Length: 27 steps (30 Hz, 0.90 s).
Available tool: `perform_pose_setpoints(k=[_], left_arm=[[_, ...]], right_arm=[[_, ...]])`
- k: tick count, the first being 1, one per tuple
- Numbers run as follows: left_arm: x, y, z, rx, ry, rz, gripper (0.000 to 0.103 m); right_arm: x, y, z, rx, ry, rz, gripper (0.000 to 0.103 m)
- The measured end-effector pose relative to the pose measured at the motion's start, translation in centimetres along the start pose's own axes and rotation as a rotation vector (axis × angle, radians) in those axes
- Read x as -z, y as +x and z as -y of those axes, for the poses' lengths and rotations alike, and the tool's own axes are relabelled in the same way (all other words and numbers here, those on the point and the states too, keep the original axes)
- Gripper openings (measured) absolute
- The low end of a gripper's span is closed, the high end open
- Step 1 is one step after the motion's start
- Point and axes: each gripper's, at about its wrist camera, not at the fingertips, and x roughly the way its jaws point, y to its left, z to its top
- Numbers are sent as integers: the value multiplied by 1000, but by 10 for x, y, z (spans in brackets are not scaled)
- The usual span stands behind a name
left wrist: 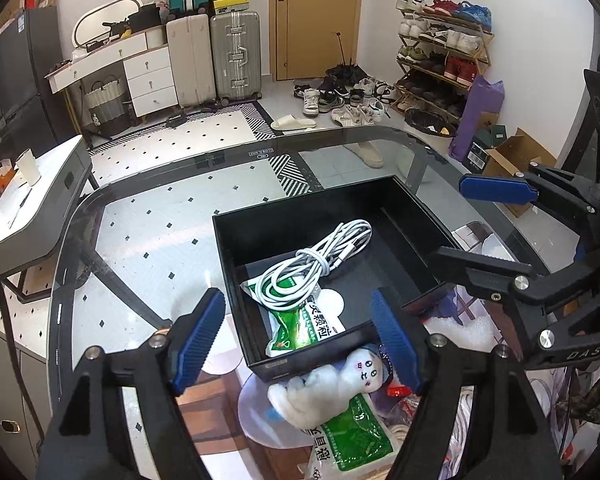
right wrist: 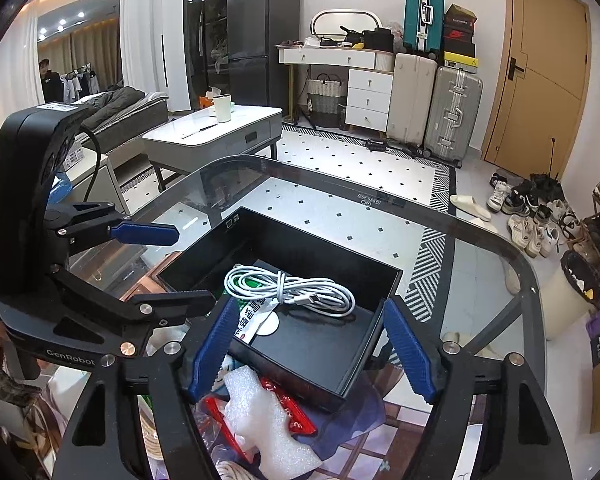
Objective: Organize soft objects
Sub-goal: 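Open left gripper dropping sachet into box while right gripper releases the cable, then move left tool to second green sachet while right tool reaches white foam piece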
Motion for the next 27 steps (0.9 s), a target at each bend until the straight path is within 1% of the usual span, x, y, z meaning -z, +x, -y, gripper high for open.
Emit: perform_pose_setpoints(k=[4, 6, 7, 8, 9, 15, 21, 25, 26, 27], left_arm=[[6, -5, 2, -10, 12, -10, 76], [8, -7, 2, -8, 7, -15, 79], [9, -8, 2, -7, 3, -19, 83], [11, -9, 2, -5, 0, -19, 95], [12, -11, 2, -3, -3, -12, 99], [18, -17, 2, -11, -6, -6, 99], [25, -20, 2, -31, -11, -11, 99], [29, -21, 3, -38, -16, -11, 100], [30, -22, 4, -40, -16, -12, 102], [31, -22, 4, -42, -16, -11, 103]], right_arm=[[11, -11, 2, -11, 17, -2, 82], [16, -16, 4, -11, 20, -4, 85], [18, -19, 5, -11, 20, -6, 87], [21, -21, 5, -14, 20, -7, 88], [24, -23, 4, -15, 20, -7, 90], [36, -33, 3, -25, 24, -9, 98], [42, -41, -1, -31, 4, -6, 101], [45, -42, -6, -31, -13, -4, 102], [46, -42, -6, -32, -15, -4, 102], [47, -42, -7, -36, -15, -5, 102]])
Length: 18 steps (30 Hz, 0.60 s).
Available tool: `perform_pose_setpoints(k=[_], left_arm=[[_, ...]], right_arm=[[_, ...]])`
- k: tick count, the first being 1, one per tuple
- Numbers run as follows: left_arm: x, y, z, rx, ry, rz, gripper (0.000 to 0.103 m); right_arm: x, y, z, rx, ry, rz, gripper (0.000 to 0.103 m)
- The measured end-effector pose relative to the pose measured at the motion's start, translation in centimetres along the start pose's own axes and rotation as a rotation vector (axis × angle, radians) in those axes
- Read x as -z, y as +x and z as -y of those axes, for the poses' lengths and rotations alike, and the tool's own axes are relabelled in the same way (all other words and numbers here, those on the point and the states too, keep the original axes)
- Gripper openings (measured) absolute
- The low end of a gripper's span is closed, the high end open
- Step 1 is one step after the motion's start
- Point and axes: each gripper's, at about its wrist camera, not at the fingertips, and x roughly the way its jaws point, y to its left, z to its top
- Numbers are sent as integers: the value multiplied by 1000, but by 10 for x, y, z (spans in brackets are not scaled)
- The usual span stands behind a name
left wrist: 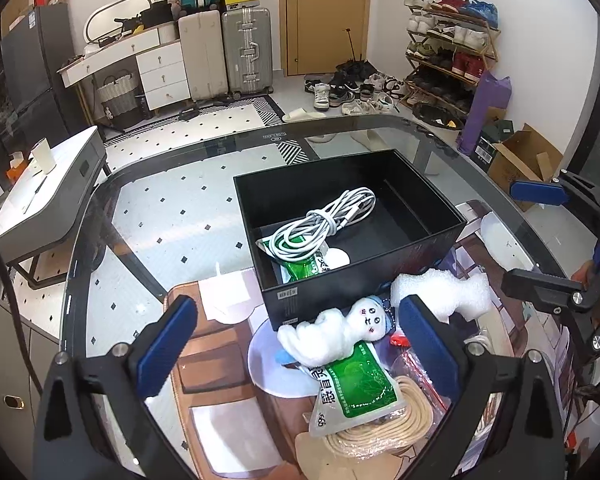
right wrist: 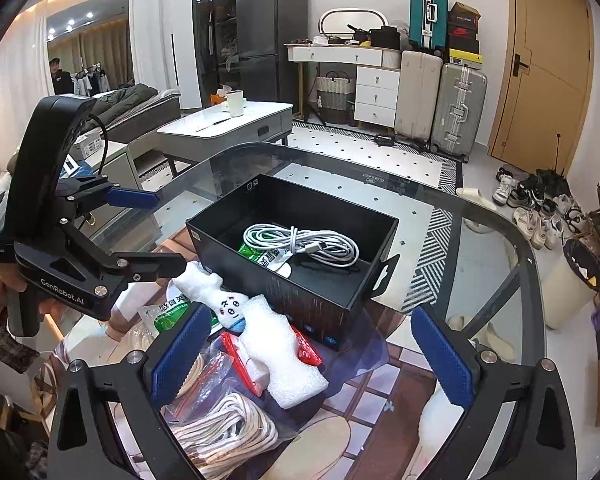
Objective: Organize soft objects
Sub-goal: 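Move left tool to second green sachet while right tool reaches white foam piece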
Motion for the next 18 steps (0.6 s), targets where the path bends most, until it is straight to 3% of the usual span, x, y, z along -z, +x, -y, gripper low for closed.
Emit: perform_pose_setpoints(k=[18], left_arm=[[18, 8, 9, 14, 11, -34, 103]], right_arm=[[13, 20, -6, -34, -22, -59, 102]])
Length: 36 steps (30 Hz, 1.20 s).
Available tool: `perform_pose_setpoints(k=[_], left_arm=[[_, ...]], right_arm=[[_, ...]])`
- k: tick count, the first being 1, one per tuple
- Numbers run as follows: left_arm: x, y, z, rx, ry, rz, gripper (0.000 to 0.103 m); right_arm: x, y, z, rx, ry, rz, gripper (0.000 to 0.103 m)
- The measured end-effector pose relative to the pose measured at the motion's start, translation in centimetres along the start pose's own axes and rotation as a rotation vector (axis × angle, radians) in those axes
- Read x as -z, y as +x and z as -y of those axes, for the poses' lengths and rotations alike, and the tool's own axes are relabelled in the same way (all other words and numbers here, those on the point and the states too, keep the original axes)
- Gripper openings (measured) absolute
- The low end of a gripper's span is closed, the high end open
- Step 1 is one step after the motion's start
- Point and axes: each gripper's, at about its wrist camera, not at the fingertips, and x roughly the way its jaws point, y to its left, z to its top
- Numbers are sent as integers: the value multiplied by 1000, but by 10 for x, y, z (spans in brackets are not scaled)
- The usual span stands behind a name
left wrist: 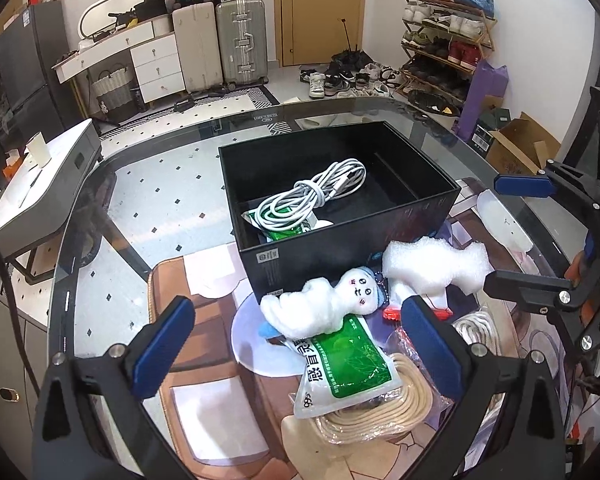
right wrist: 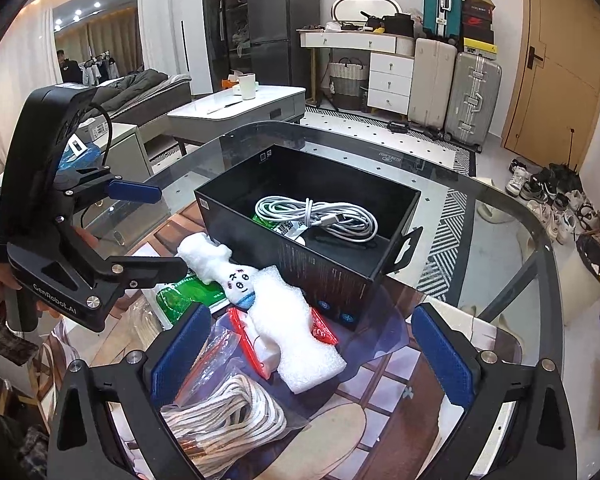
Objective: Organize soft objects
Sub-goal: 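Move left tool to second green sachet while right tool reaches white foam piece, then close left gripper on green sachet while right gripper grasps the white foam piece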
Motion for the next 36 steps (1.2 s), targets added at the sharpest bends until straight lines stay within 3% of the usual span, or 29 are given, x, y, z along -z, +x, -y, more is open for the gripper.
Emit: perform_pose_setpoints(k=[26, 36], left_arm=[[21, 37, 8, 13, -27, -113, 103], [22, 44, 2, 31, -55, -134, 102]], right_arm=[[3, 32, -9, -13, -64, -58, 100], [5, 49, -13, -6, -92, -114, 73]])
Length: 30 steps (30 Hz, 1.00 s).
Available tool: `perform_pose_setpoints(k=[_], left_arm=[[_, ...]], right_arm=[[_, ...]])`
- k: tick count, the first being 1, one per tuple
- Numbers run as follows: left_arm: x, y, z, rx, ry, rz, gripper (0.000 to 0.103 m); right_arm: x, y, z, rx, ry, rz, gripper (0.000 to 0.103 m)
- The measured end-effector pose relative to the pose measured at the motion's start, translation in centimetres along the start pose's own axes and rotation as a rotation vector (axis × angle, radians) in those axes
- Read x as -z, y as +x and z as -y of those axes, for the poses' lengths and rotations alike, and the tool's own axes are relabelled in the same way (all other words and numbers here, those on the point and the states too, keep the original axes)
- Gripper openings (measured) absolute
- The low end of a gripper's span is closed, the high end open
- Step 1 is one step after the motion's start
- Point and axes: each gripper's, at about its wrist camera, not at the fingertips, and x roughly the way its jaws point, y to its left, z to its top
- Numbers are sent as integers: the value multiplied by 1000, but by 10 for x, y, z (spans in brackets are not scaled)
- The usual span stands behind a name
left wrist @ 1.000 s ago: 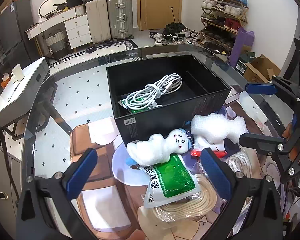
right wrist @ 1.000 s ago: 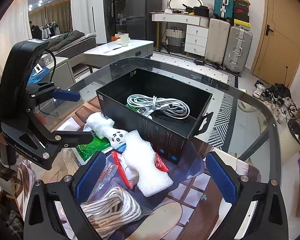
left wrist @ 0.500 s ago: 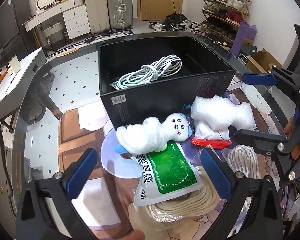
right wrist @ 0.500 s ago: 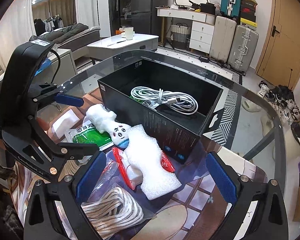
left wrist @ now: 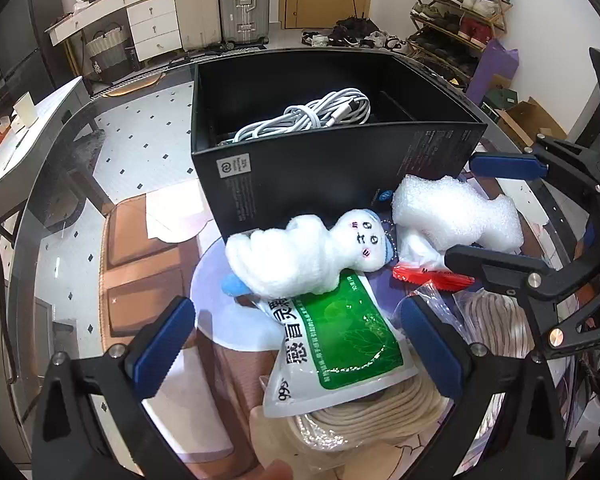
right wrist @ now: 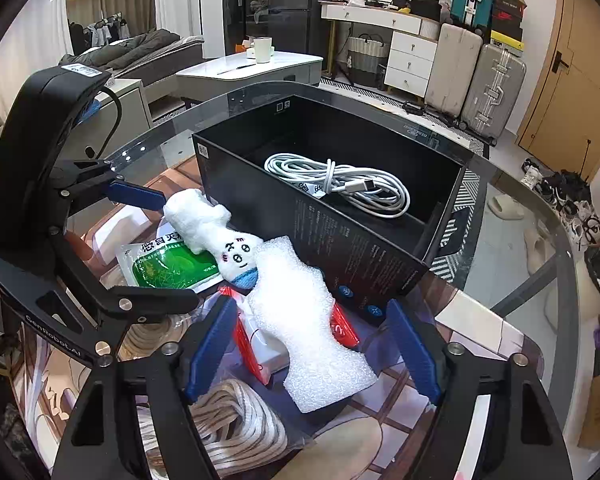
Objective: Organize soft objects
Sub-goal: 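Close left gripper on green sachet while right gripper grasps the white foam piece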
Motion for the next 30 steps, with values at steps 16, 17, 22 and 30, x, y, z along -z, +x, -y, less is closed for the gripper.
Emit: perform_pose_setpoints(k=[16, 17, 22, 30], left_arm=[[5, -1, -5, 14, 3, -18, 69], [5, -2, -6, 15, 1, -18, 65], [5, -3, -6, 30, 8, -21, 54], [10, -9, -13, 69, -17, -20, 47]], right_arm=[[7, 4, -4, -19, -7, -17, 49], [7, 4, -5, -21, -8, -16, 48], [9, 4, -4, -32, -6, -18, 45], [13, 0, -5, -33, -7, -23, 39]])
